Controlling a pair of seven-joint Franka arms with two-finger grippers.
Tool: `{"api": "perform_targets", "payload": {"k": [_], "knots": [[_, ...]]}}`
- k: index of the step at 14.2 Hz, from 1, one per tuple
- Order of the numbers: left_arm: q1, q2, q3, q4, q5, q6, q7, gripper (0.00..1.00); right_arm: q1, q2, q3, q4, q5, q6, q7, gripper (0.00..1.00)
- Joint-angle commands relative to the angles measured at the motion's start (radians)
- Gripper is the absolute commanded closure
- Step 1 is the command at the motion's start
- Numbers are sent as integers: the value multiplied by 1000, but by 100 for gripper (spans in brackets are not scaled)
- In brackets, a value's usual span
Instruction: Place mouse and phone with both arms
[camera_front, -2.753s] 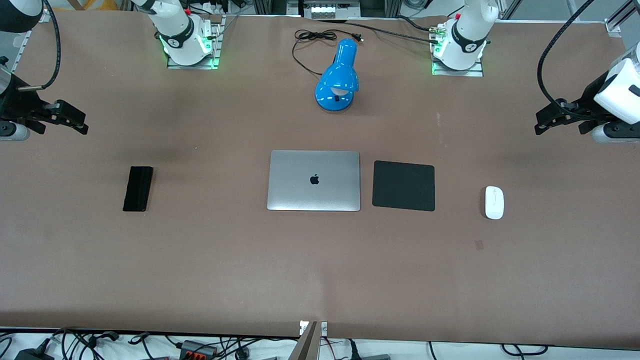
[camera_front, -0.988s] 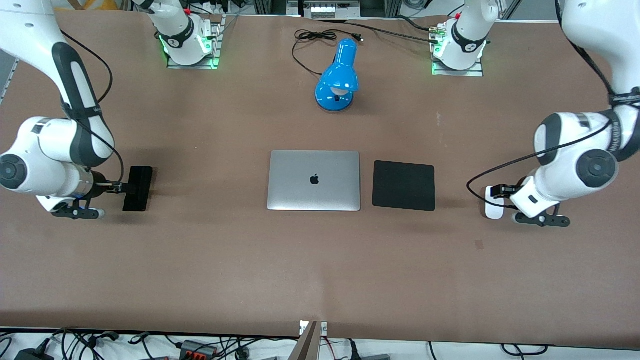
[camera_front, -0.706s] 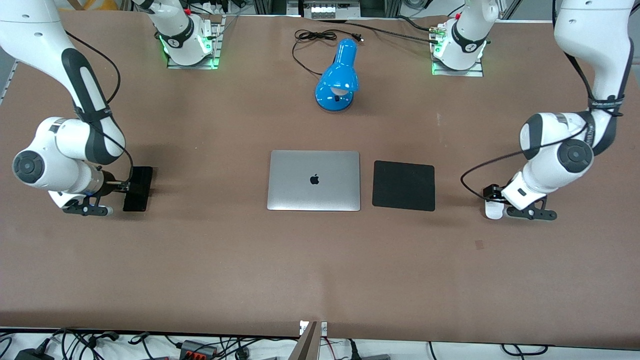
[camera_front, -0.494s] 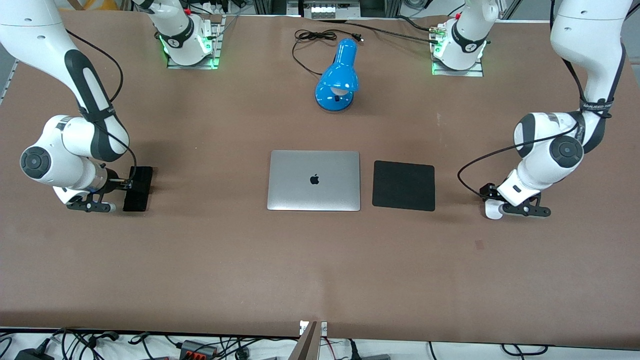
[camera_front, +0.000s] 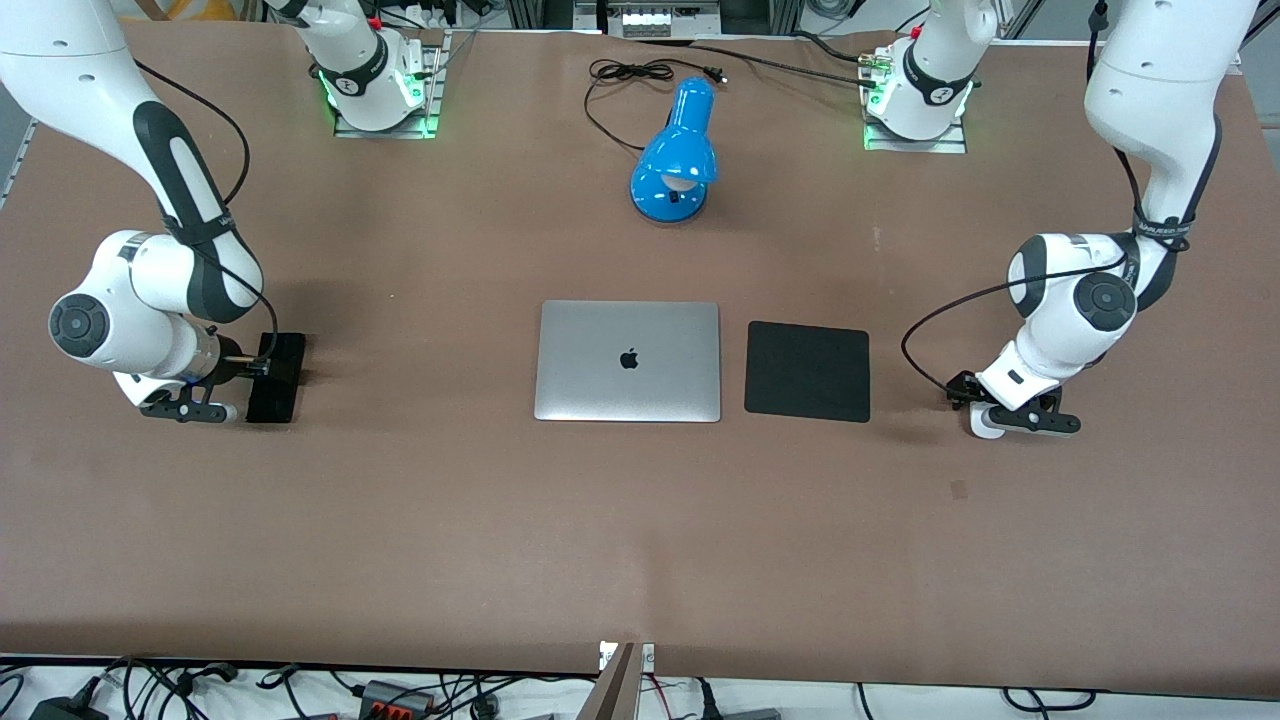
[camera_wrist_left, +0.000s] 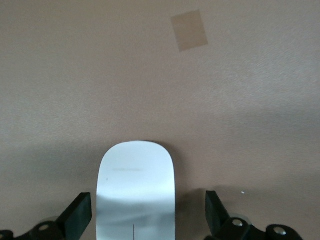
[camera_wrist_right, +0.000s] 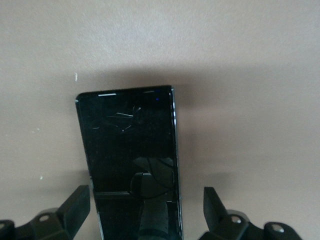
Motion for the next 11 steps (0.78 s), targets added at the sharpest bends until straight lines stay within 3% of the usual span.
{"api": "perform_targets", "payload": {"k": [1, 5, 6, 8, 11], "knots": [[15, -7, -5, -19, 22, 32, 22, 1, -17, 11, 17, -6, 4, 19, 9, 0], [15, -16, -5, -36, 22, 26, 21, 50, -17, 28, 17, -3, 7, 20, 8, 0], [15, -19, -5, -36, 22, 25, 19, 57, -17, 28, 17, -3, 7, 20, 8, 0], [10, -61, -12, -28, 22, -7, 18, 60, -14, 29, 17, -3, 9, 20, 9, 0], [-29, -116, -20, 74, 22, -260, 8, 60, -11, 29, 19, 12, 10, 20, 11, 0]]}}
